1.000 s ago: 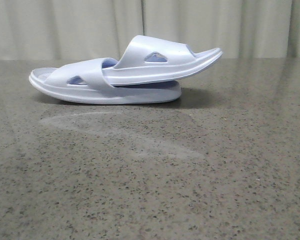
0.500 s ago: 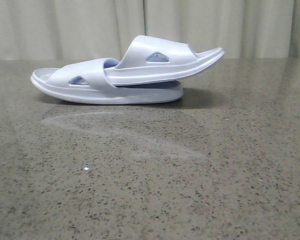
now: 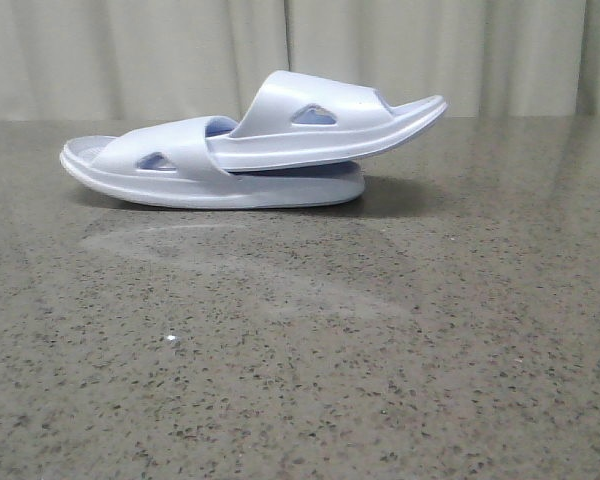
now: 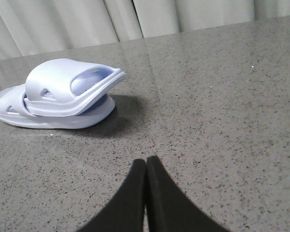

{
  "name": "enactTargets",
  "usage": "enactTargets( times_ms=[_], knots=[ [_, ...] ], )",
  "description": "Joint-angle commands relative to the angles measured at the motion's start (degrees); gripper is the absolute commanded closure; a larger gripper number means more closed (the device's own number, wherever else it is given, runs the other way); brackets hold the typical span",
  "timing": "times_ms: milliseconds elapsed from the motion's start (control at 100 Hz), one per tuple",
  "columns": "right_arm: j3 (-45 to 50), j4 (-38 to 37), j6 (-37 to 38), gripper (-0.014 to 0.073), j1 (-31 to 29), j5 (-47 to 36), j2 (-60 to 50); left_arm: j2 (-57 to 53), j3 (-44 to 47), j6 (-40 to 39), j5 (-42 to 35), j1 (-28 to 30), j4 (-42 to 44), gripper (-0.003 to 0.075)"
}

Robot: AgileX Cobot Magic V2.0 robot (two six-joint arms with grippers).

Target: Insert blue slippers together front up

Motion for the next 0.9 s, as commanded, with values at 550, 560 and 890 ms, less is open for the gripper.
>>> enactTargets(
  times_ms=[550,560,890],
  knots=[
    [-1.5,0.8,-0.5,0.0673,0.1,-0.6,0.0,-7.0,0.6,-0.7,4.5,0.9,-0.4,0.0705],
    [-1.5,0.8,-0.5,0.0673,0.1,-0.6,0.0,-7.0,0.6,-0.7,4.5,0.9,-0.4,0.0705],
    [-1.5,0.8,-0.5,0.0673,0.1,-0.6,0.0,-7.0,0.6,-0.7,4.5,0.9,-0.4,0.0705]
  ],
)
